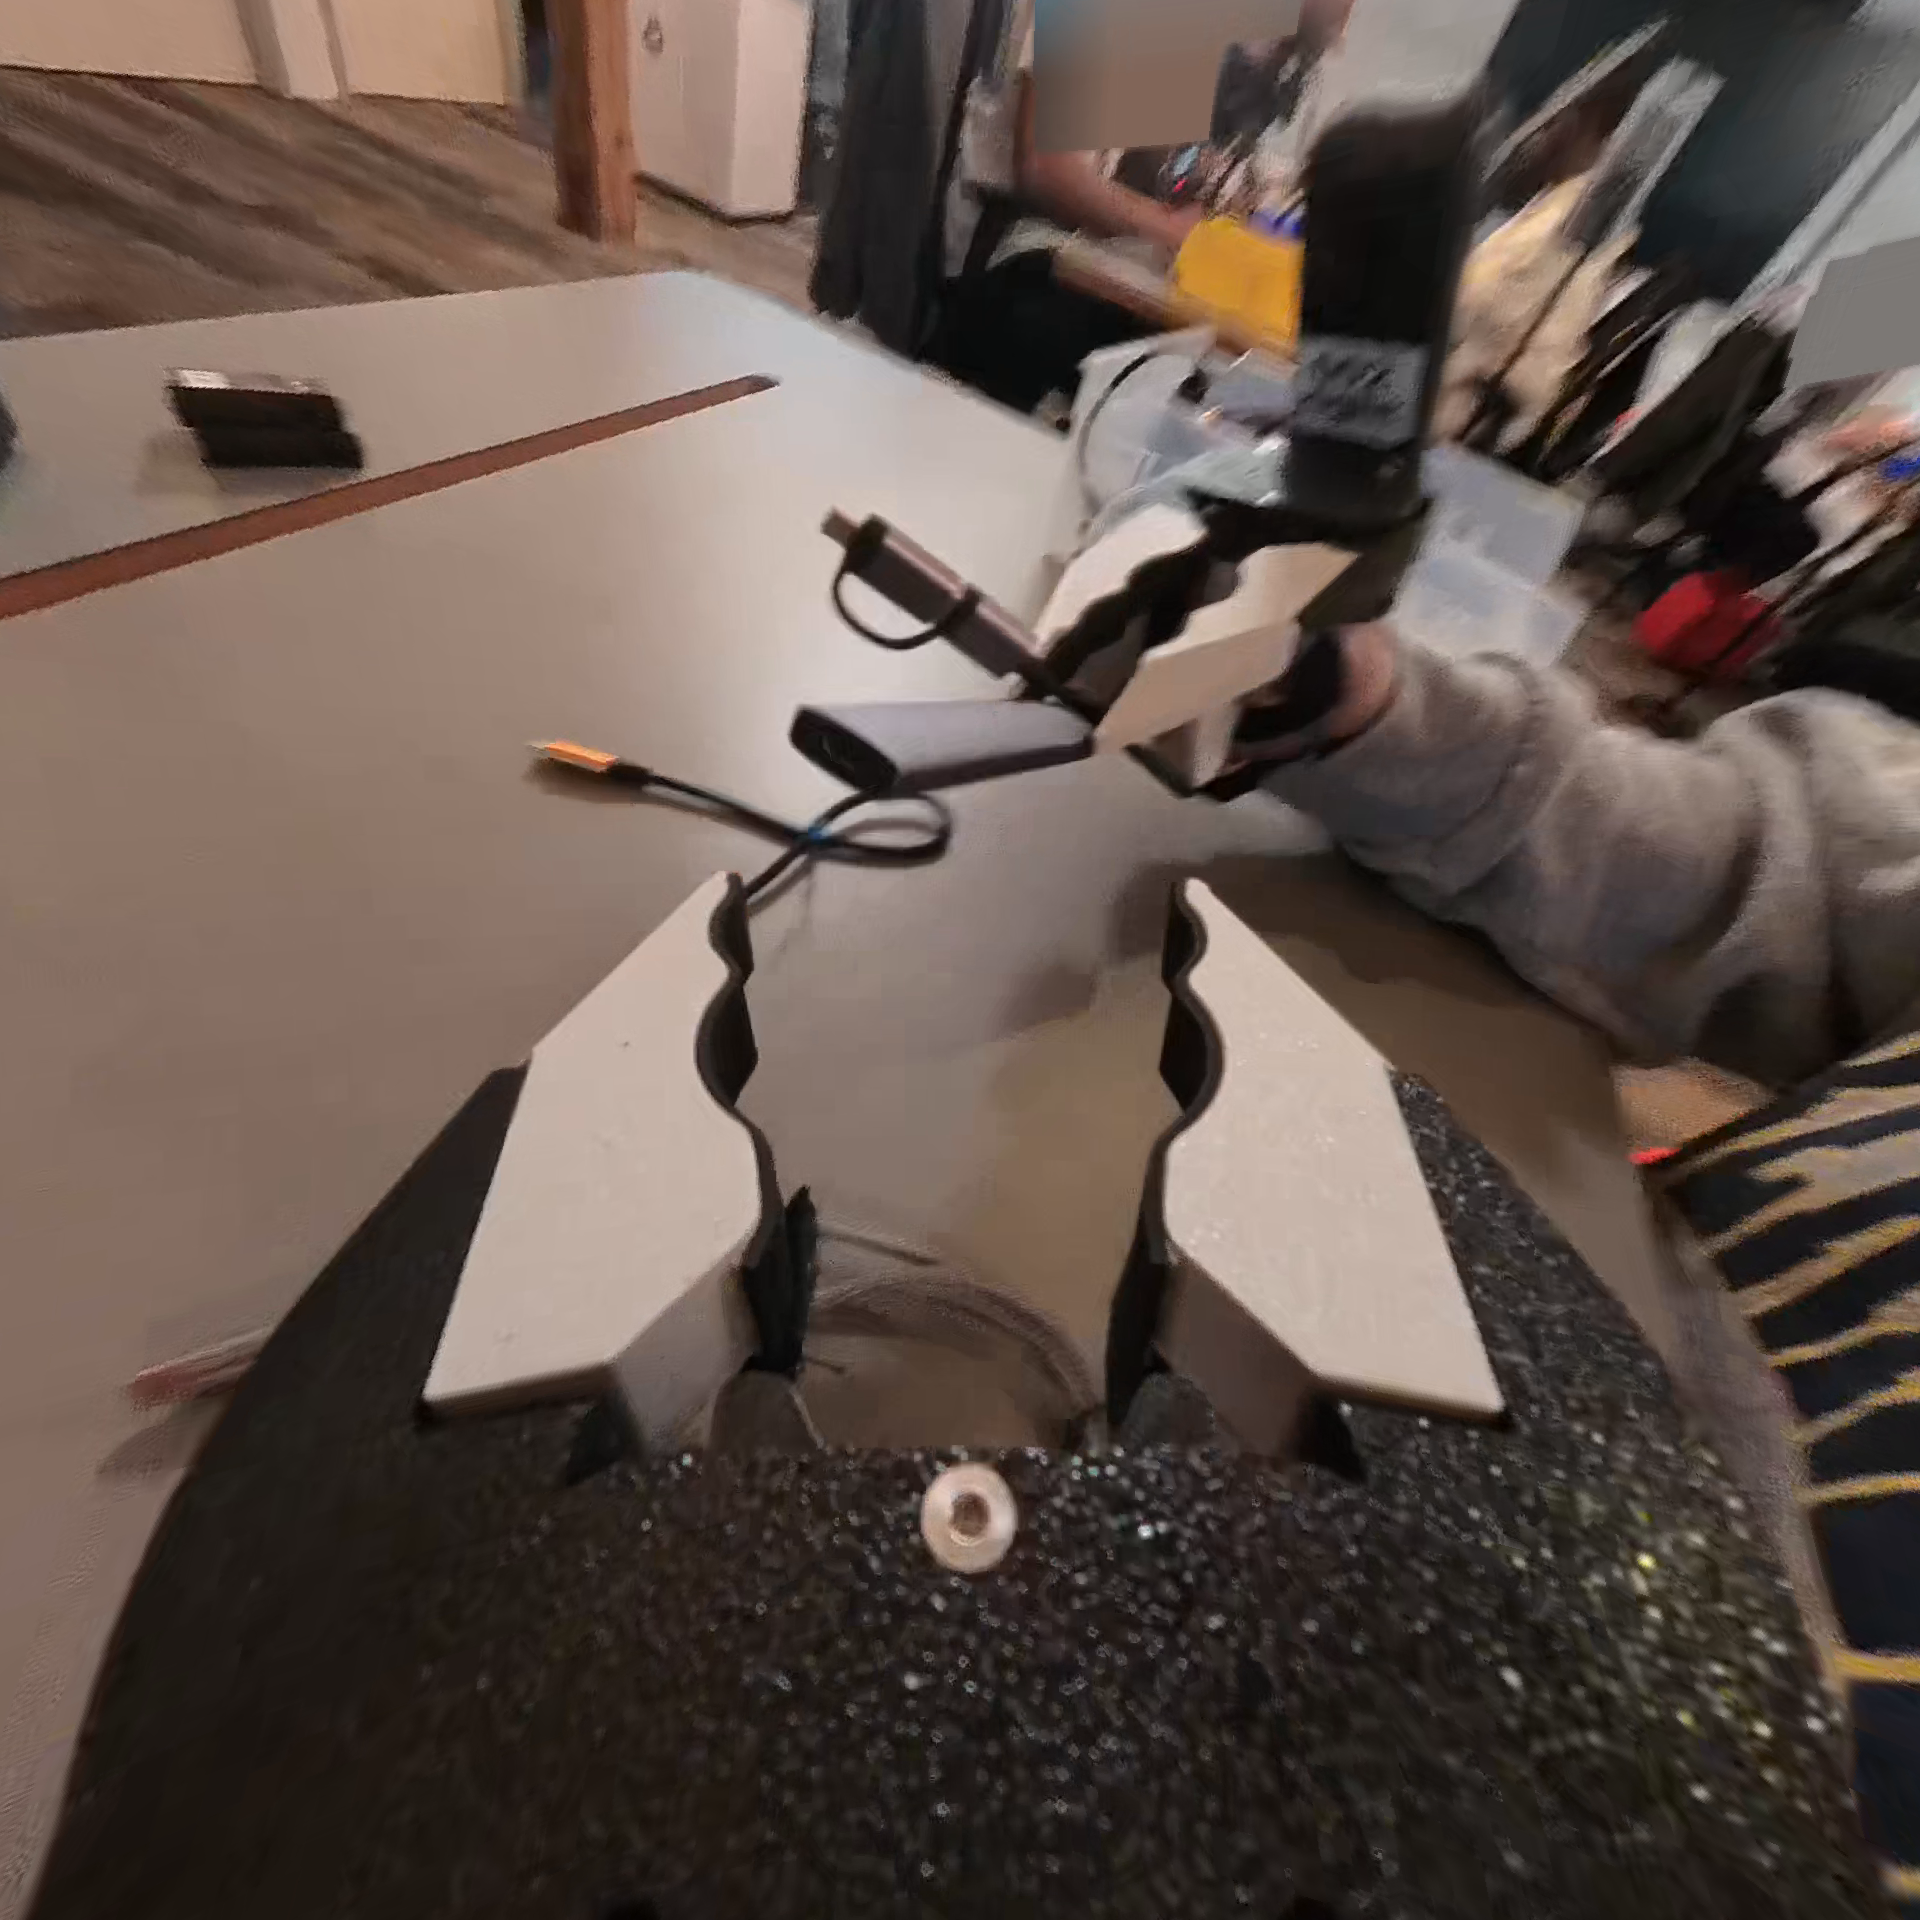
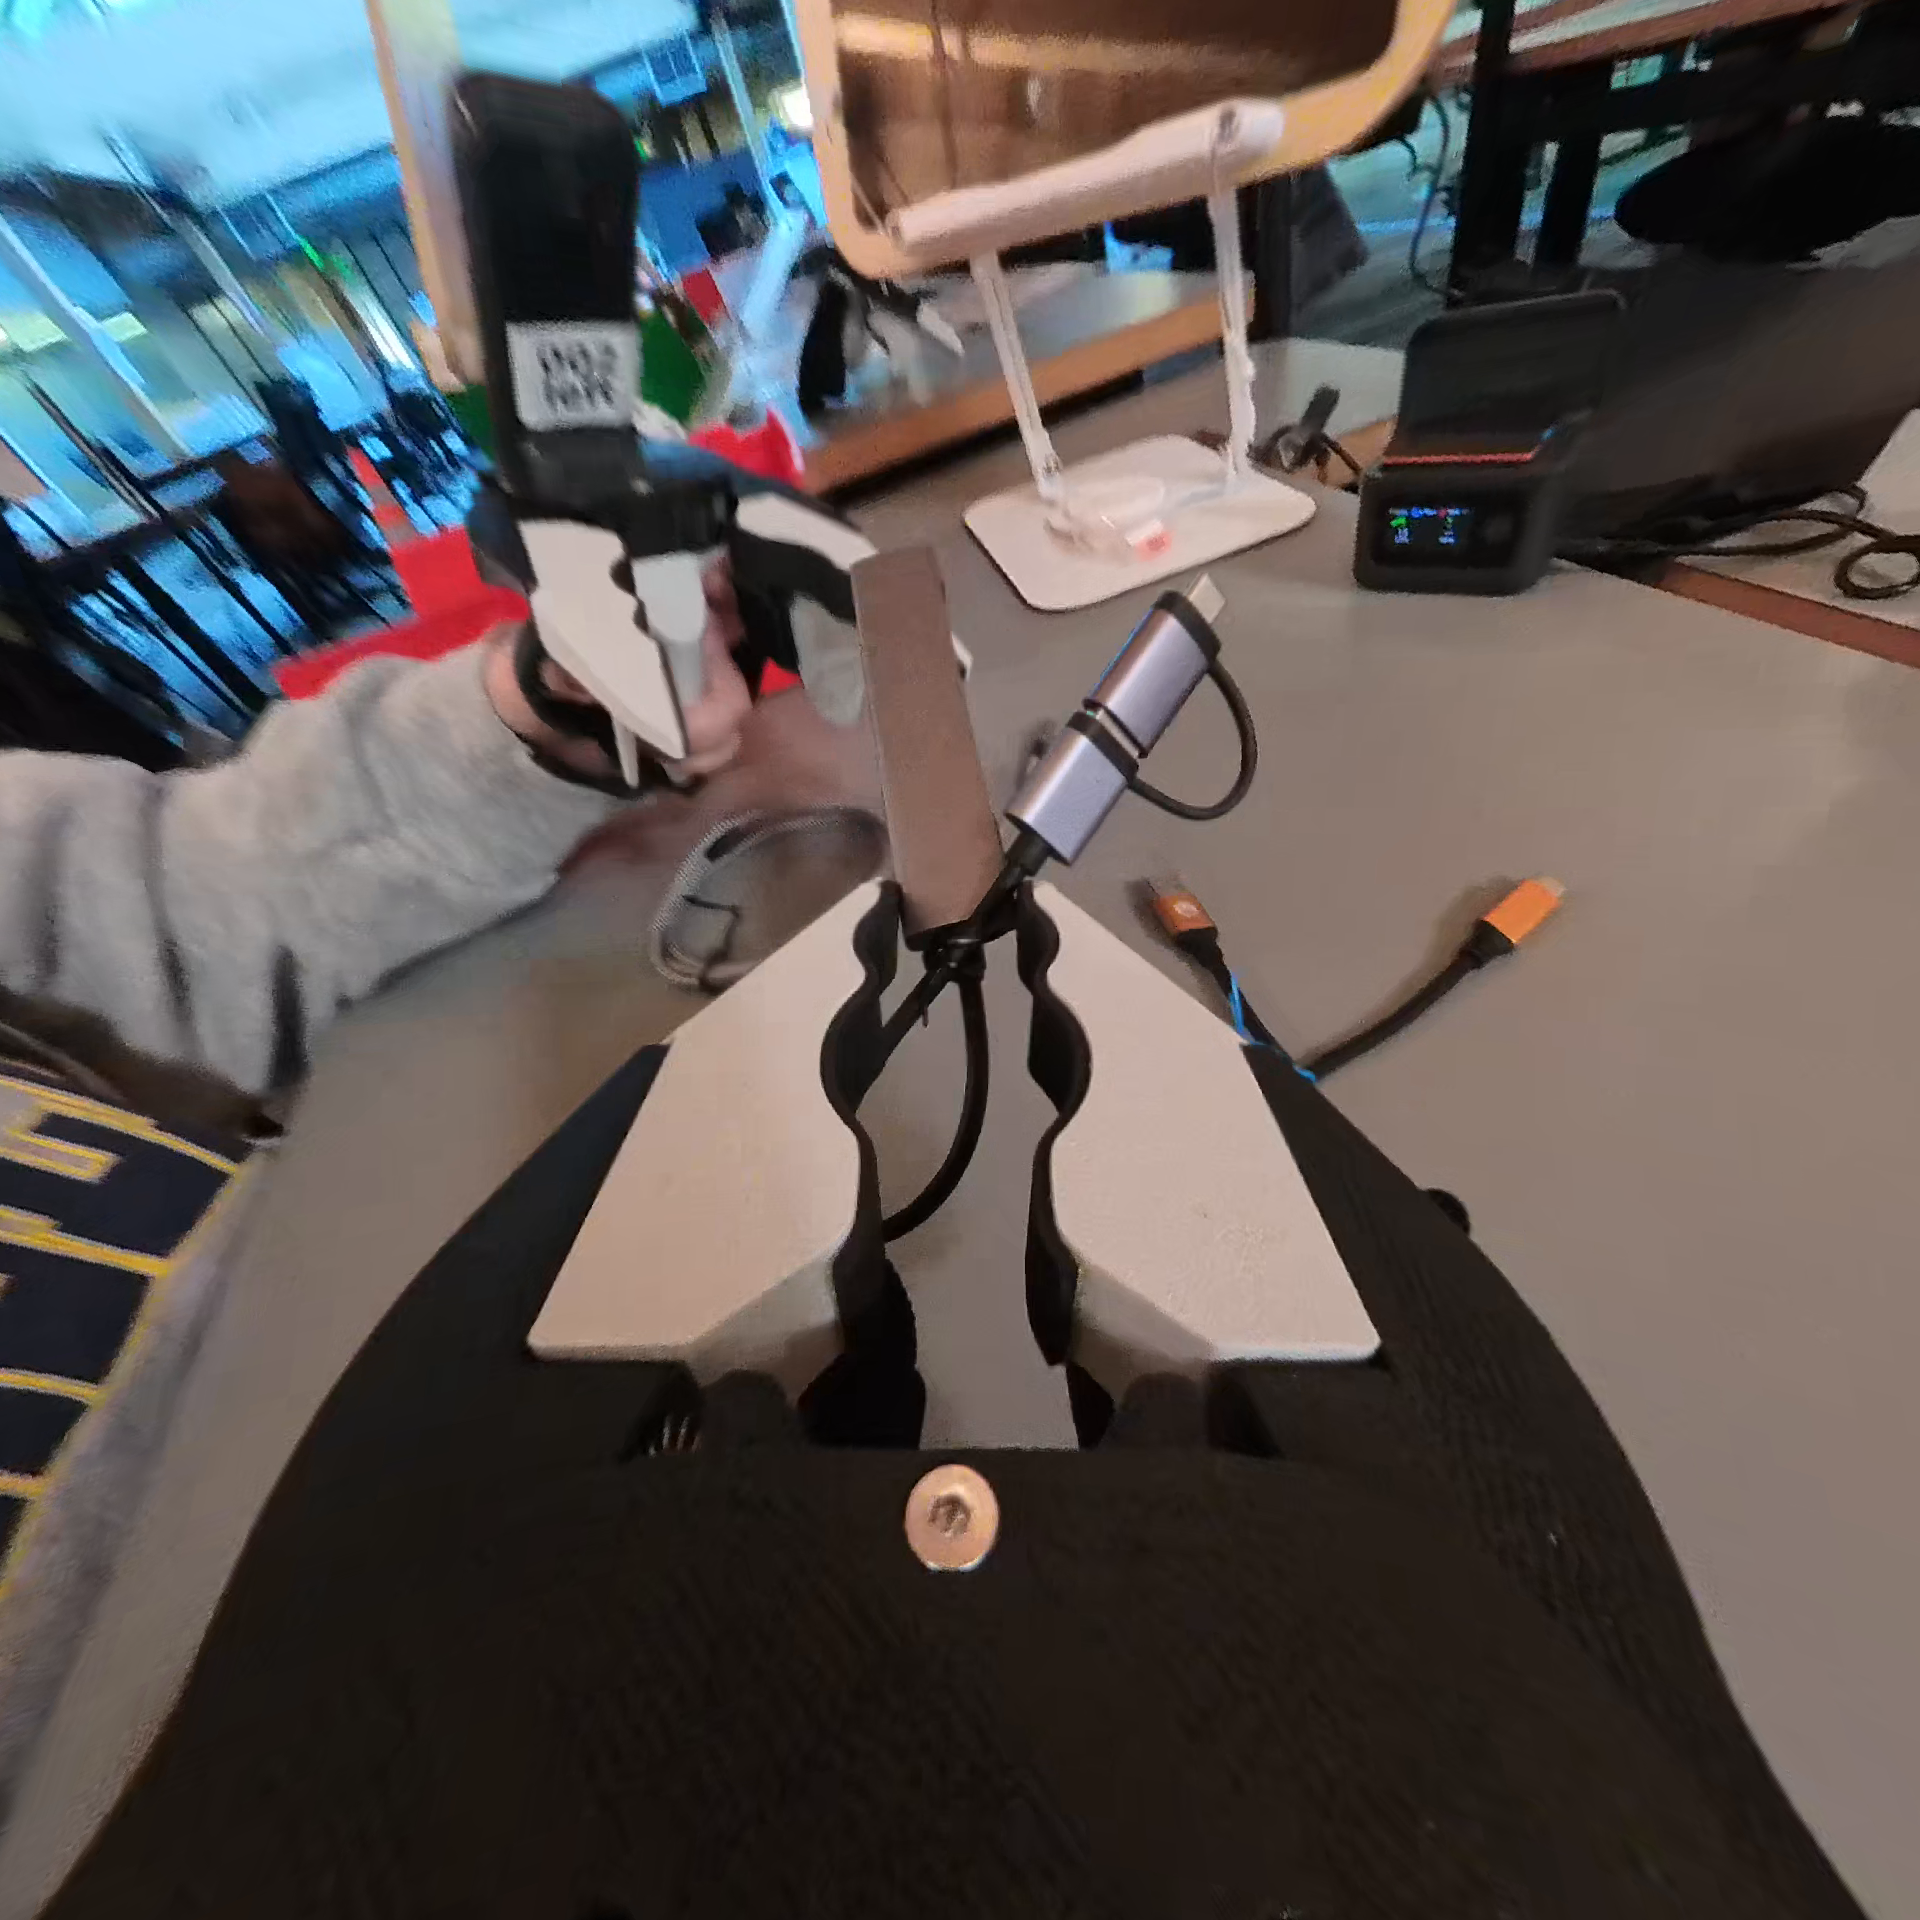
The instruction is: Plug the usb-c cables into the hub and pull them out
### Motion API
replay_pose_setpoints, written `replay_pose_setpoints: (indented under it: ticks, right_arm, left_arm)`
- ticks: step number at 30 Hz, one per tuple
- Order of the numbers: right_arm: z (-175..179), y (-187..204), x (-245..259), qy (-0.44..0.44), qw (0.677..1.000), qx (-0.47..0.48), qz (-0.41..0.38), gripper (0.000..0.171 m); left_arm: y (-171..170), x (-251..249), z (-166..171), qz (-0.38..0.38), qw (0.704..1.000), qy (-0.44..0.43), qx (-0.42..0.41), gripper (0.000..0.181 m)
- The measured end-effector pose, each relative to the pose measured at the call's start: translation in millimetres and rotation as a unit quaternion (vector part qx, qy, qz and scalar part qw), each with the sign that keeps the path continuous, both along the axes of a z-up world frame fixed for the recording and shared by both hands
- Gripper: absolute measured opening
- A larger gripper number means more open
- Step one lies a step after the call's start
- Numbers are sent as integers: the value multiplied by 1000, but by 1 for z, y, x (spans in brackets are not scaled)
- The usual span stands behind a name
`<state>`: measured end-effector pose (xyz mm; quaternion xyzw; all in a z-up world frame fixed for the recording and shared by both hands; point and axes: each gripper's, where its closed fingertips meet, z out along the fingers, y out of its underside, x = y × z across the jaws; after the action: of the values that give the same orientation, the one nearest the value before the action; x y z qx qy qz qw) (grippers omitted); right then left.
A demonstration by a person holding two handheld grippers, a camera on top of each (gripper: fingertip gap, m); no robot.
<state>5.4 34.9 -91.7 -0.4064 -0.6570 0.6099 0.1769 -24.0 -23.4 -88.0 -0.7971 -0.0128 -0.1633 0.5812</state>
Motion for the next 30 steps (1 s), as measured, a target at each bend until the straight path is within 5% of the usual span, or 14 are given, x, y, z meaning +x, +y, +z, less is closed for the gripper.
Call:
replay_pose_setpoints:
  ticks: [5,9,13,19,24,30]
  right_arm:
    - [20,1,6,10,995,-92,26,22]
    - [22,-3,10,110,993,25,16,22]
    - [15,-18,14,243,934,263,-5,22]
    - [9,-33,14,357,822,442,-34,22]
    - [15,-42,19,419,754,503,-51,22]
    - [21,-47,21,450,719,525,-73,22]
  left_arm:
    - [-18,25,42,-121,958,-234,114,78]
    - [-14,25,34,-109,960,-236,101,70]
    - [-10,29,30,-106,967,-210,97,55]
    - [-5,39,11,-124,973,-186,58,35]
    - [-6,38,13,-129,973,-183,56,11]
    - [-13,41,21,-149,969,-176,84,15]
